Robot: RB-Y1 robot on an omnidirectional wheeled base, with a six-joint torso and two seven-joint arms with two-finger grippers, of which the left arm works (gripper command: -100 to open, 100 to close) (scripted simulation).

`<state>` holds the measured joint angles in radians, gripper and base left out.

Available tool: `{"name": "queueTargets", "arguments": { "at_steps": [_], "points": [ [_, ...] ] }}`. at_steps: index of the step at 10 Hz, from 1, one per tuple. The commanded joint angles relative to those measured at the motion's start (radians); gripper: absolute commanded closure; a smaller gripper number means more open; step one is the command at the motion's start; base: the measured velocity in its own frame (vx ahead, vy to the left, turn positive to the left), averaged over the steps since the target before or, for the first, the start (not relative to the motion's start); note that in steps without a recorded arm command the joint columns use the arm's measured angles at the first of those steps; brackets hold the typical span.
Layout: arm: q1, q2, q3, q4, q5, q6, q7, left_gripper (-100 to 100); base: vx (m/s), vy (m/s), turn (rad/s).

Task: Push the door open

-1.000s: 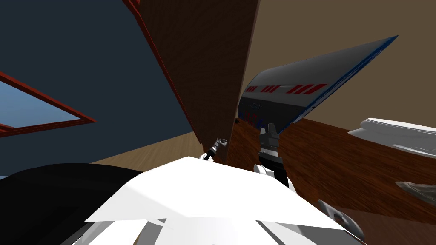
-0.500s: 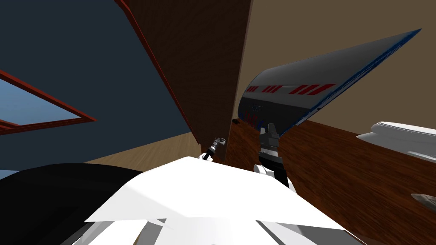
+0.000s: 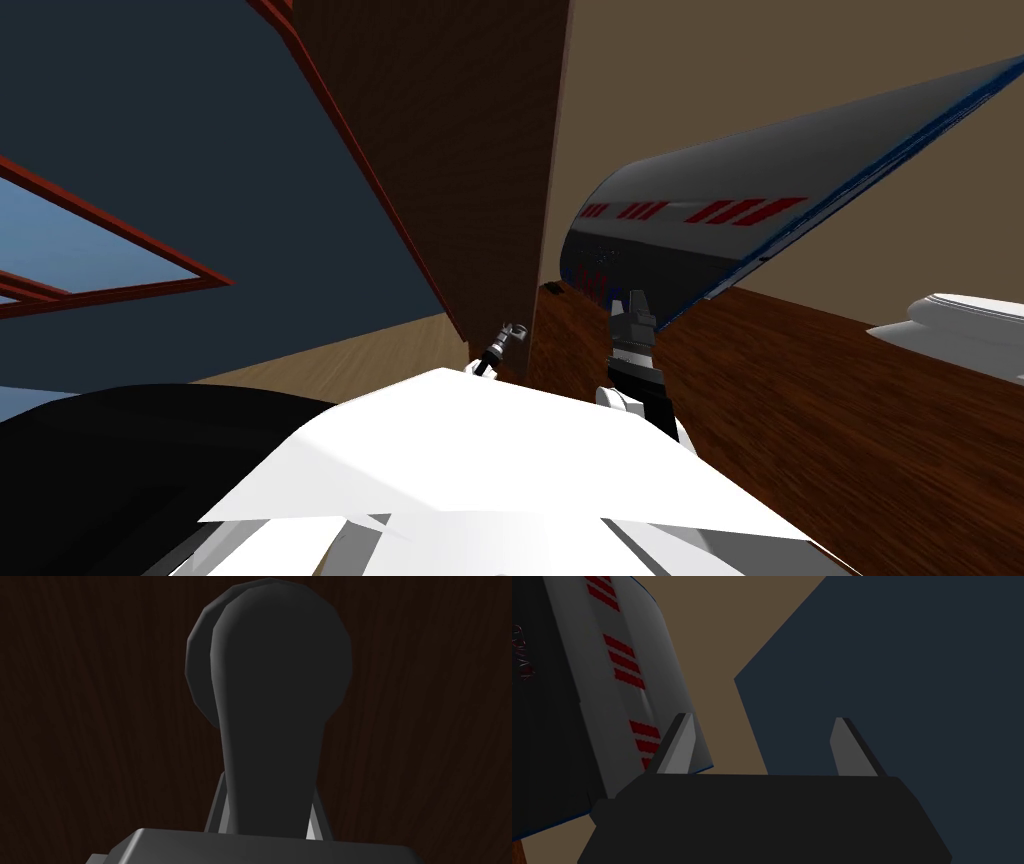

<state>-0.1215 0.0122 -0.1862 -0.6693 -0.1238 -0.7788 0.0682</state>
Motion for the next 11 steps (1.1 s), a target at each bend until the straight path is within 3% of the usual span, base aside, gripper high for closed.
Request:
{"name": "queueTargets", "arguments": {
  "at_steps": [1, 3, 7, 8, 9, 11],
  "points": [
    [-0.002, 0.01, 0.017, -0.007, 0.013, 0.003, -0.011, 100, 0.15, -0.16, 0.165],
    [0.0, 0.0, 0.023, -0.009, 0.021, 0.004, -0.018, 100, 0.152, -0.141, 0.108],
    [0.005, -0.056, 0.036, -0.013, 0.037, 0.006, -0.033, 100, 0.135, -0.131, 0.105],
    [0.014, -0.041, 0.041, -0.032, 0.037, 0.014, -0.032, 100, 0.04, -0.022, 0.031],
    [0.011, -0.008, 0.062, -0.031, 0.049, 0.012, -0.039, 100, 0.127, -0.073, 0.031],
    [0.01, 0.007, 0.077, -0.03, 0.057, 0.011, -0.045, 100, 0.141, -0.168, 0.056]
  ]
}}
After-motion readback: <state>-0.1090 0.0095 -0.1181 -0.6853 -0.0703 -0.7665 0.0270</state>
